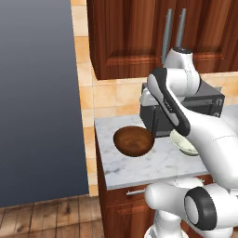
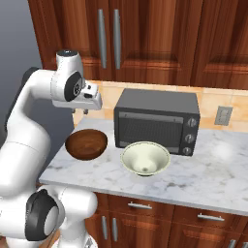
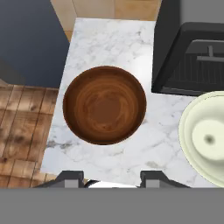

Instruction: Open the cabinet. Pick the bowls from the counter and place them in the cabinet. Then close the cabinet.

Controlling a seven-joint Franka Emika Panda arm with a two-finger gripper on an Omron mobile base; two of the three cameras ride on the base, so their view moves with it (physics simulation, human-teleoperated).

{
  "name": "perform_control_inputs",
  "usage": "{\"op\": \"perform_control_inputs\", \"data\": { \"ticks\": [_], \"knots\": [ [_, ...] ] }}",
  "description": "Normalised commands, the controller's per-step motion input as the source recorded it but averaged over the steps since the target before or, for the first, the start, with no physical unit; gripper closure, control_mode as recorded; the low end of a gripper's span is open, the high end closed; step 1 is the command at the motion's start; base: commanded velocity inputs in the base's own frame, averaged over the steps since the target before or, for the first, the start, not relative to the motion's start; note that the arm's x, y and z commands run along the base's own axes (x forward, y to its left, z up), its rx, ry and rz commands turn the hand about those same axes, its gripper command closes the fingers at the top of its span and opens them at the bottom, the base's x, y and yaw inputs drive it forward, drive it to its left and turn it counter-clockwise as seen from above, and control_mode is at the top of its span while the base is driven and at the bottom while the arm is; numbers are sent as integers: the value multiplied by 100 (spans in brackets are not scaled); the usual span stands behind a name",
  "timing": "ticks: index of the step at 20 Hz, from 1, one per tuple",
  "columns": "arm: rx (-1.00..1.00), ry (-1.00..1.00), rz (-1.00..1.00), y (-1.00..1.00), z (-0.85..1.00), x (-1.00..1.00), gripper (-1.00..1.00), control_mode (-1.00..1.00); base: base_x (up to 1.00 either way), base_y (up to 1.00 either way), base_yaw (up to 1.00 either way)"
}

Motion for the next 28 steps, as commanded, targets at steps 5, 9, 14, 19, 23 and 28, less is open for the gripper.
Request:
{"op": "perform_control_inputs", "data": {
  "ticks": [5,9,14,19,23,28],
  "knots": [
    [0,-16,0,0,3,-31,-100,-100,0,0,0],
    [-1,-47,0,0,21,-53,-100,-100,0,0,0],
    [-5,-52,1,0,37,-42,-100,-100,0,0,0],
    [-5,-58,1,0,53,-39,-100,-100,0,0,0],
    [0,-62,0,-5,59,-39,-100,-100,0,0,0],
    [0,-58,0,-26,52,-18,-100,-100,0,0,0]
  ]
}}
